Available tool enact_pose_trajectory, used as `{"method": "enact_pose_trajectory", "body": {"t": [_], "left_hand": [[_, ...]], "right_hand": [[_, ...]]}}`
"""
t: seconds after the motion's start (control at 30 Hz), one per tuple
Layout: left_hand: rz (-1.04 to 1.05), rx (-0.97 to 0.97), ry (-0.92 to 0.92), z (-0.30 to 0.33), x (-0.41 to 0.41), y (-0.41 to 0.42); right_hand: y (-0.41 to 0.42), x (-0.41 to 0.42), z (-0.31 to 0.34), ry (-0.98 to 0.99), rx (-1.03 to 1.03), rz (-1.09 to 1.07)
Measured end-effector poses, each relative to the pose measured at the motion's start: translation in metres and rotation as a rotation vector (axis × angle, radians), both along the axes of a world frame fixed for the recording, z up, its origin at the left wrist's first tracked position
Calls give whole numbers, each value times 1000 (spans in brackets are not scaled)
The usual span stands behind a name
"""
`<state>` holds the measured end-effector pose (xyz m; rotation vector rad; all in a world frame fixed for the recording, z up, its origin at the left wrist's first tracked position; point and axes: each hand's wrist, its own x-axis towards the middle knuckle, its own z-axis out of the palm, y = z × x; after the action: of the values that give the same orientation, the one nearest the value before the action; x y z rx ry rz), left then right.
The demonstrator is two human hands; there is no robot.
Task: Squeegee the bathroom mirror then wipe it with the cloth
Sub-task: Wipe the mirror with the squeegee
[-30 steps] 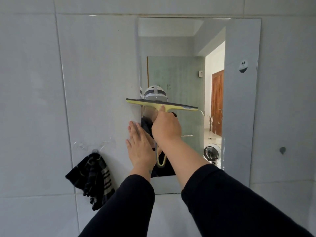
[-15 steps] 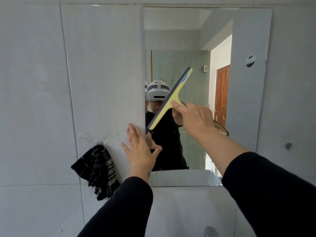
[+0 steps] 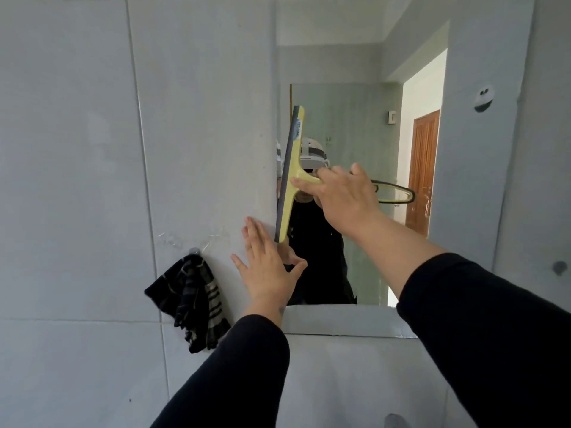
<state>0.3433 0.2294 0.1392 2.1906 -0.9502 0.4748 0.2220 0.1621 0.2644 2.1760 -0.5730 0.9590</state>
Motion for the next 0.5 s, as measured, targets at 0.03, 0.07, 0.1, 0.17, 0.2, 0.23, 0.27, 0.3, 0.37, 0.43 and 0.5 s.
{"method": "enact_pose_trajectory", "body": {"t": [0.03, 0.07, 0.1, 0.17, 0.2, 0.23, 0.27, 0.3, 0.37, 0.43, 0.5], "left_hand": [[6, 8, 0, 1, 0, 0], [9, 14, -1, 1, 0, 0], [10, 17, -1, 1, 0, -1], [10, 19, 1, 1, 1, -1], [10, 18, 4, 1, 1, -1], [8, 16, 8, 1, 1, -1], [7, 15, 12, 2, 0, -1], [11, 18, 13, 3, -1, -1], [30, 27, 15, 5, -3, -1], [50, 8, 18, 7, -7, -2], [61, -39, 1, 7, -16, -5]], "right_hand": [[-1, 0, 0, 6, -6, -8], [-3, -1, 1, 14, -18, -17], [-4, -3, 3, 18, -28, -26], [-10, -7, 6, 33, -26, -46], [-14, -10, 7, 43, -21, -56], [-18, -14, 7, 47, -16, -64], [-21, -19, 5, 45, -12, -69], [-25, -25, 4, 36, -6, -73], [-32, -34, -1, 11, 4, -69], [-34, -37, -5, -5, 7, -68], [-32, -34, -4, -16, 10, -65]]}}
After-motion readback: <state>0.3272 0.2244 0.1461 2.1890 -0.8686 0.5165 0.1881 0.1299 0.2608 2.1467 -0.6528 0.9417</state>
